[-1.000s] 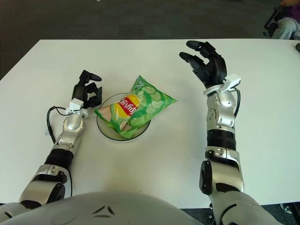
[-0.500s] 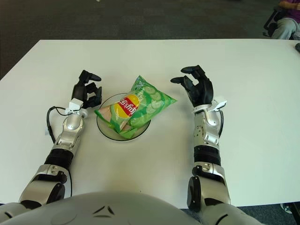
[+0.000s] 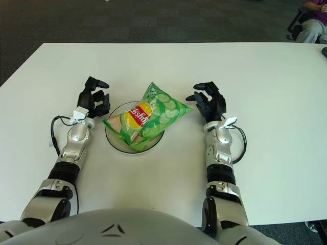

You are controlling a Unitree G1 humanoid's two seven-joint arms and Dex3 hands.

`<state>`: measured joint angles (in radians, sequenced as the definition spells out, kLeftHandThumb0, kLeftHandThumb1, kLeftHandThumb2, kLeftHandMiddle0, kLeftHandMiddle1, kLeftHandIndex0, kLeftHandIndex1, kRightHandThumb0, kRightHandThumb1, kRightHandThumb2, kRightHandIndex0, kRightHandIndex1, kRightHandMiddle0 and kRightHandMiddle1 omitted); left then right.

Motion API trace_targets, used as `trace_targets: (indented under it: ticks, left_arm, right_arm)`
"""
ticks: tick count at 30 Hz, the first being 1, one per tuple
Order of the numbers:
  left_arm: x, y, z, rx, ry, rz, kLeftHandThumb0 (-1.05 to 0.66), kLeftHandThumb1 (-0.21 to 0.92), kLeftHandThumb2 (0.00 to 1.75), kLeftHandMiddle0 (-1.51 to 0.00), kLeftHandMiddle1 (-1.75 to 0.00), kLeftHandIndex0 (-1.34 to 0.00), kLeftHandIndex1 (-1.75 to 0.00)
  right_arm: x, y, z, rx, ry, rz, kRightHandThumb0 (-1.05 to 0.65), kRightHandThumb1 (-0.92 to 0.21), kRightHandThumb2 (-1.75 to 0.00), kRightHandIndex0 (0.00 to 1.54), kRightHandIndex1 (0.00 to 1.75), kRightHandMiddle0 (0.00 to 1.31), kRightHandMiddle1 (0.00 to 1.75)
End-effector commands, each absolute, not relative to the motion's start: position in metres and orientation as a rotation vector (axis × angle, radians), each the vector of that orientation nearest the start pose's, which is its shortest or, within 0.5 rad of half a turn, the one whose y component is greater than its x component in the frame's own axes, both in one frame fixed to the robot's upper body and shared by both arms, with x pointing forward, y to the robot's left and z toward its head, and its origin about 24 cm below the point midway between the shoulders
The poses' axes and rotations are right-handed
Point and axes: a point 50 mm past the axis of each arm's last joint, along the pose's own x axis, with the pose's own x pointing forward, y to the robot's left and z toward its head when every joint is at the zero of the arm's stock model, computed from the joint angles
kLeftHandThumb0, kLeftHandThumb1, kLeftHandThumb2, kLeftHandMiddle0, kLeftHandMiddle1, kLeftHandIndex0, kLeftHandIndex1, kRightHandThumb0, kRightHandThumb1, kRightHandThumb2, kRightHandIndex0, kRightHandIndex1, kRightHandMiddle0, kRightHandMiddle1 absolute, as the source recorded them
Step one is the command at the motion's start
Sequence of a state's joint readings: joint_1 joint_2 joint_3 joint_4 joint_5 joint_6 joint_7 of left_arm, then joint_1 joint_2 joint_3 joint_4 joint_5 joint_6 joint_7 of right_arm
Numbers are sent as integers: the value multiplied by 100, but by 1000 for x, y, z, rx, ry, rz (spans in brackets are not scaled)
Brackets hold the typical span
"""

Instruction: Put the snack into the plate.

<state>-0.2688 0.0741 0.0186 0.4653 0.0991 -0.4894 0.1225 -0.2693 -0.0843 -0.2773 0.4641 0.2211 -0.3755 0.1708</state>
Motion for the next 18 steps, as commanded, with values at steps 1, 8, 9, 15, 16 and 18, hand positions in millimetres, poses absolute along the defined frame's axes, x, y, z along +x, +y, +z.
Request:
trace_targets:
  ticks: [1,8,9,15,16,18]
  left_arm:
    - [293,157,46,142,-261,42,-39,66,86,-91,-175,-36,-175]
    - [293,158,46,136,-256,39,-38,67,85,-89,-175,-36,-175]
    - [293,158,46,134,-255,39,-38,67,85,-89,-175,-36,-175]
    - [293,159,47,126,-251,36,-38,68,84,-88,-175,-35,-175]
    - [293,160,47,125,-250,36,-38,68,84,-88,-175,-35,-175]
    - [293,160,47,123,-249,36,-38,68,84,-88,-175,-35,-175]
  right_arm:
    - [289,-213,44,181,-253,-144,-1,-50,-103,58,161,33,165]
    - [281,-214,37,179,-271,-158,-1,-42,-118,54,174,37,168]
    - [279,-213,36,174,-271,-154,0,-42,-119,53,174,37,168]
    - [270,-208,31,134,-248,-136,-33,-68,-84,79,175,33,174]
    - [269,-207,31,128,-241,-136,-35,-69,-82,81,175,33,174]
    - [268,-205,30,98,-225,-151,-36,-70,-81,83,175,33,174]
